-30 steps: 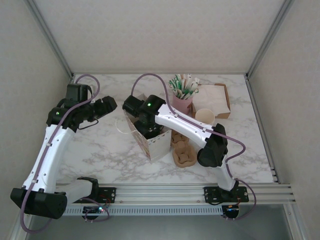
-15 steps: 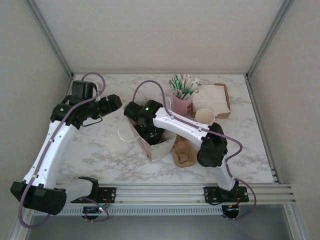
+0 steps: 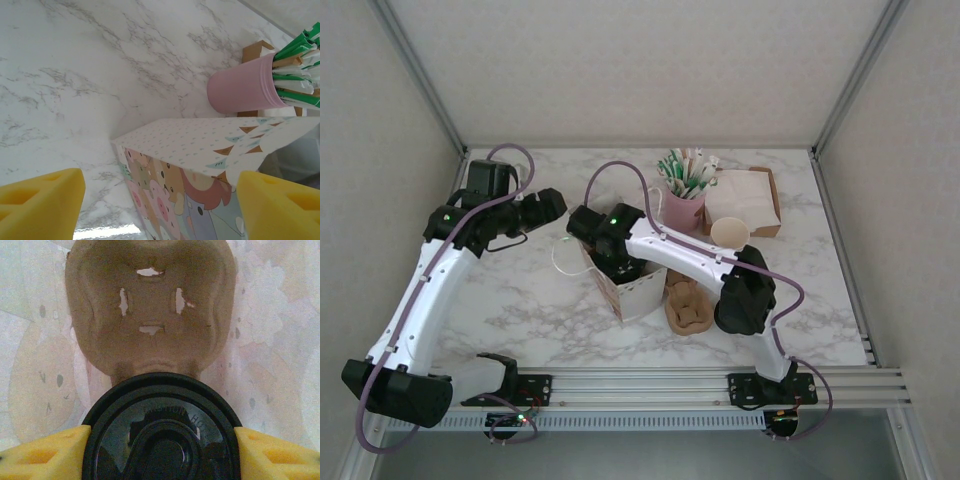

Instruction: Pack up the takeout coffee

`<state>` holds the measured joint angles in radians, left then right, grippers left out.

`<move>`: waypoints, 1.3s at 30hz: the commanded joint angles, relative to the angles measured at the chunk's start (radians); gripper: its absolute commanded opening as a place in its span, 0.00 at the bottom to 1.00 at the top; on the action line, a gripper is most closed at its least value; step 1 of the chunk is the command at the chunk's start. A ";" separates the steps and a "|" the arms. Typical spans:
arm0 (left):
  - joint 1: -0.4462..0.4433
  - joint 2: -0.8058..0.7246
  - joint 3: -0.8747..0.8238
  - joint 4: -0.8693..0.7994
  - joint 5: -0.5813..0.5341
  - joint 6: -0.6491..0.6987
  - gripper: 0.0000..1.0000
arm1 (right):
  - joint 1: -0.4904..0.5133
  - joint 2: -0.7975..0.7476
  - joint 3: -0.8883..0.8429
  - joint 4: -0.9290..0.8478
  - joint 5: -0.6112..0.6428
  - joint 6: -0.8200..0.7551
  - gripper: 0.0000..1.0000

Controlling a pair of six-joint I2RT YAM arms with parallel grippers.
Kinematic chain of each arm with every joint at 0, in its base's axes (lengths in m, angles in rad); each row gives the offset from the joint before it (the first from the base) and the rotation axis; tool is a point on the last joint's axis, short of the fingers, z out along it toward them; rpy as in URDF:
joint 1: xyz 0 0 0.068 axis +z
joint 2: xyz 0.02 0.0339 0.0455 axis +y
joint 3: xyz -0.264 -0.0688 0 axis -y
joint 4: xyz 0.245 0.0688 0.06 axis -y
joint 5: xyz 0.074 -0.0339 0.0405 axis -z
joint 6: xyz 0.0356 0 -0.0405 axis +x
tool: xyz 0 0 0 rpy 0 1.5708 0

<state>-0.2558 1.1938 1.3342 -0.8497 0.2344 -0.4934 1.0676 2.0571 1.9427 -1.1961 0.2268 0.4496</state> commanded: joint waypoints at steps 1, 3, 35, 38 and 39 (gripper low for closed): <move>-0.008 0.007 0.034 0.000 -0.012 0.010 0.80 | 0.015 -0.087 0.010 0.009 0.080 -0.009 0.56; -0.010 0.007 0.033 0.002 -0.011 0.010 0.80 | 0.024 -0.115 0.002 0.033 0.099 -0.019 0.56; -0.044 0.076 0.020 -0.020 0.018 0.068 0.79 | 0.029 -0.065 -0.241 0.200 0.057 -0.006 0.56; -0.043 0.082 0.022 -0.029 0.006 0.070 0.79 | 0.031 -0.078 -0.248 0.209 0.061 -0.008 0.56; -0.043 0.082 0.023 -0.032 0.000 0.070 0.79 | 0.029 -0.082 -0.250 0.212 0.061 -0.006 0.56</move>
<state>-0.2893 1.2633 1.3357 -0.8501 0.2428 -0.4442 1.0874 1.9556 1.7405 -0.9619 0.3180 0.4309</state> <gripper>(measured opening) 0.794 0.653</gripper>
